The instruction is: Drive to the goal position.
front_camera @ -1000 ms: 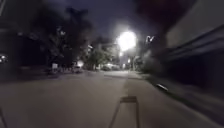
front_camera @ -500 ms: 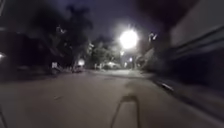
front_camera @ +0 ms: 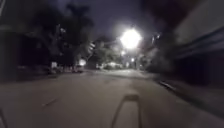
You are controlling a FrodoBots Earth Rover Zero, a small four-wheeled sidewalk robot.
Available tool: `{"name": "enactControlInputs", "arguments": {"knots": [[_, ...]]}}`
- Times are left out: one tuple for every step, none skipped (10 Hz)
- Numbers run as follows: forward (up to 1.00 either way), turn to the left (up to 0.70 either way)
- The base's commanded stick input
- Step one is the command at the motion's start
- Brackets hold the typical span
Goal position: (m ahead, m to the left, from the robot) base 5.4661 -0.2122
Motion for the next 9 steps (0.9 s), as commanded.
{"name": "enactControlInputs", "arguments": {"knots": [[0.7,0.0],[0.7,0.0],[0.7,0.0],[0.7,0.0],[0.7,0.0],[0.7,-0.03],[0.7,-0.3],[0.7,-0.35],[0.7,-0.35]]}}
